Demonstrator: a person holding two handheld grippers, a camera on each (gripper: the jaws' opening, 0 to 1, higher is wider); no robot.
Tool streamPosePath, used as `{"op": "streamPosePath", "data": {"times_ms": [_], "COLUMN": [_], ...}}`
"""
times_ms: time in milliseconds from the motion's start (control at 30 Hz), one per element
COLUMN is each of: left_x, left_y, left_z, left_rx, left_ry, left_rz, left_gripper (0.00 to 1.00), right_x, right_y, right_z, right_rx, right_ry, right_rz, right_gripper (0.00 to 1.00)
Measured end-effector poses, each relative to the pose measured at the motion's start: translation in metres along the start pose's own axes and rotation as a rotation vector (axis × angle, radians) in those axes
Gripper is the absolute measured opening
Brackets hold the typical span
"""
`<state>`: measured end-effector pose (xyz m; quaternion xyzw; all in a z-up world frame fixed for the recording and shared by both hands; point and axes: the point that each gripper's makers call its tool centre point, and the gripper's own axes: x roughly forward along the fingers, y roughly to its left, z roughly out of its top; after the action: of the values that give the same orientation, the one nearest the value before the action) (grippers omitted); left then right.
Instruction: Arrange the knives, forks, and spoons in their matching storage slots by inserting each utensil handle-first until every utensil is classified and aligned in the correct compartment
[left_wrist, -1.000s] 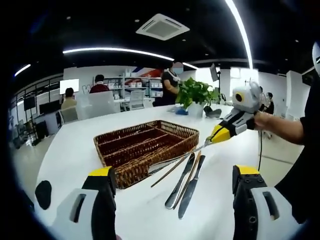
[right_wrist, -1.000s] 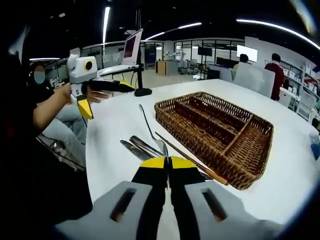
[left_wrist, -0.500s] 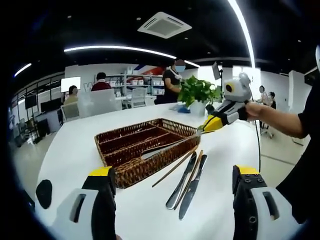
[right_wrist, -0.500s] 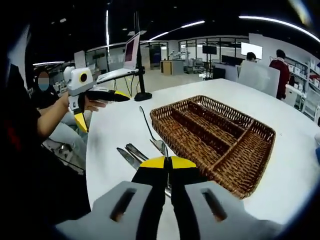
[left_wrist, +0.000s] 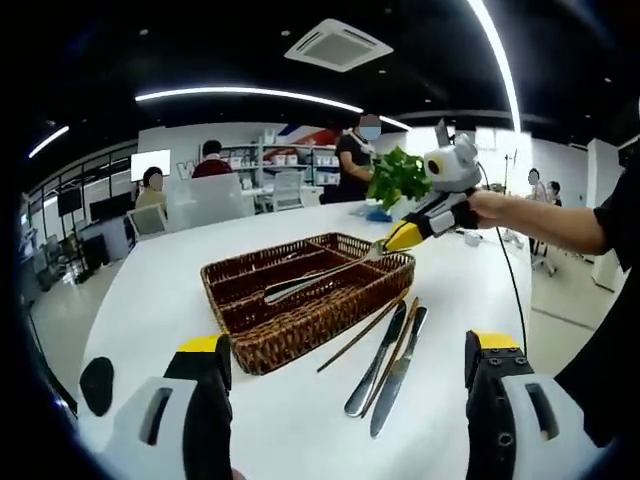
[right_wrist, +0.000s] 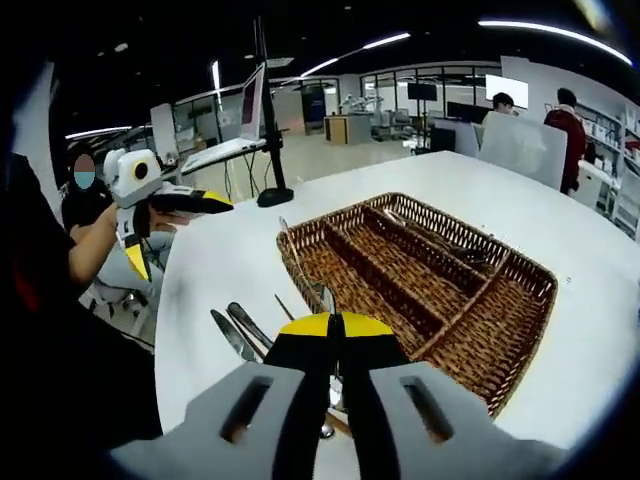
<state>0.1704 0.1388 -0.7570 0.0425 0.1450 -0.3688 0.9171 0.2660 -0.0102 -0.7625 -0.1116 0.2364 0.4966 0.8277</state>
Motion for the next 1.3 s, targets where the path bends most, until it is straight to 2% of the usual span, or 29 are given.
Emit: {"op": "streamPosePath", "data": {"times_ms": [200, 533, 800, 933, 1300], "left_x": [0.000, 0.000, 0.000, 0.000, 0.004], "left_y": [0.002, 0.006, 0.003, 0.000, 0.000], "left_z": [-0.002, -0.001, 0.001, 0.000, -0.003], "left_rx": [-0.004, 0.003, 0.018, 0.027, 0.036], "left_ry": [-0.003, -0.006, -0.018, -0.018, -0.010], "left_rz": [0.007, 0.012, 0.000, -0.009, -0.021], "left_gripper": [0.98, 0.98, 0.98, 0.98, 0.98], "right_x": [0.013, 0.031, 0.056, 0.066, 0.086], "right_y": [-0.027, -0.048, -0.072, -0.079, -0.092], "right_z": [0.007, 0.010, 0.008, 0.005, 0.000], "right_rx": [0.006, 0.012, 0.059, 0.051, 0.134], "right_ry": [0.015, 0.042, 0.073, 0.099, 0.115], "right_rz": [-0.032, -0.053, -0.060, -0.065, -0.056], "right_gripper": [0.00, 0.00, 0.00, 0.00, 0.00]}}
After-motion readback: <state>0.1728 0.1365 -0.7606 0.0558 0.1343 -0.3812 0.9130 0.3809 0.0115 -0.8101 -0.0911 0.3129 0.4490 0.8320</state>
